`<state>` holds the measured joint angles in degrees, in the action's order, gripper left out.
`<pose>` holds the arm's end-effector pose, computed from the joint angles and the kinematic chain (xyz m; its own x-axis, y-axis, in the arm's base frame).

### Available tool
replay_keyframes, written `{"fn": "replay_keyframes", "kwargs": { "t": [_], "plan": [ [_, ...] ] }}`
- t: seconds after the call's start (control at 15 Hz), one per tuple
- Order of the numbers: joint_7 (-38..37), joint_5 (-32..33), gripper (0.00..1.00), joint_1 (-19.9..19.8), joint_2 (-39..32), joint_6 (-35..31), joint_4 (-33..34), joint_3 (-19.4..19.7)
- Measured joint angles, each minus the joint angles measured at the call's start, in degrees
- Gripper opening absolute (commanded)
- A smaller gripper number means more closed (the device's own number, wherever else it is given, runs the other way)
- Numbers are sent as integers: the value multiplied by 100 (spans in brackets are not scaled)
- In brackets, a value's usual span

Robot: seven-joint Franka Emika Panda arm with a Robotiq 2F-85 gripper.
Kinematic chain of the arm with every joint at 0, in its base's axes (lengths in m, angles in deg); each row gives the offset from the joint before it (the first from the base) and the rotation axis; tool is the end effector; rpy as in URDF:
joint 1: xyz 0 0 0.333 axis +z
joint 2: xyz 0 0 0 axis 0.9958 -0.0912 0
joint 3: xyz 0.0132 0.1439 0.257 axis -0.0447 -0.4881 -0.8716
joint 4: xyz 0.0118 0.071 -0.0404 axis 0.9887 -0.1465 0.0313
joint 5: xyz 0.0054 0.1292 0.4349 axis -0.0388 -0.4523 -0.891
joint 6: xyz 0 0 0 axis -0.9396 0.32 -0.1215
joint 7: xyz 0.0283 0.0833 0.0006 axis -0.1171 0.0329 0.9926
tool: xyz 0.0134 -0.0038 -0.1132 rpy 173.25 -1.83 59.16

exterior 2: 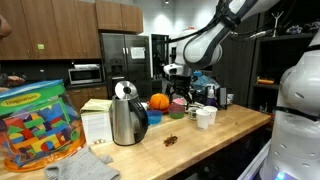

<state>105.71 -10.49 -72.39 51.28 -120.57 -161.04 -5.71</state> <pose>0.4259 0.1077 0.2724 -0.3180 0.9474 -0.0373 0.9309 0.3194 0.1771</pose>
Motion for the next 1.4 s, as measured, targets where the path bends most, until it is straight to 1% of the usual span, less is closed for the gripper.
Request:
{"fn": "replay_keyframes", "kwargs": {
  "t": [0.27, 0.67, 1.4],
  "plan": [
    [-275, 314, 100, 6, 0, -160, -2, -52],
    [-290, 286, 100, 130, 5, -165, -1, -26],
    [-290, 286, 100, 133, 5, -165, -1, -18]
  ]
}}
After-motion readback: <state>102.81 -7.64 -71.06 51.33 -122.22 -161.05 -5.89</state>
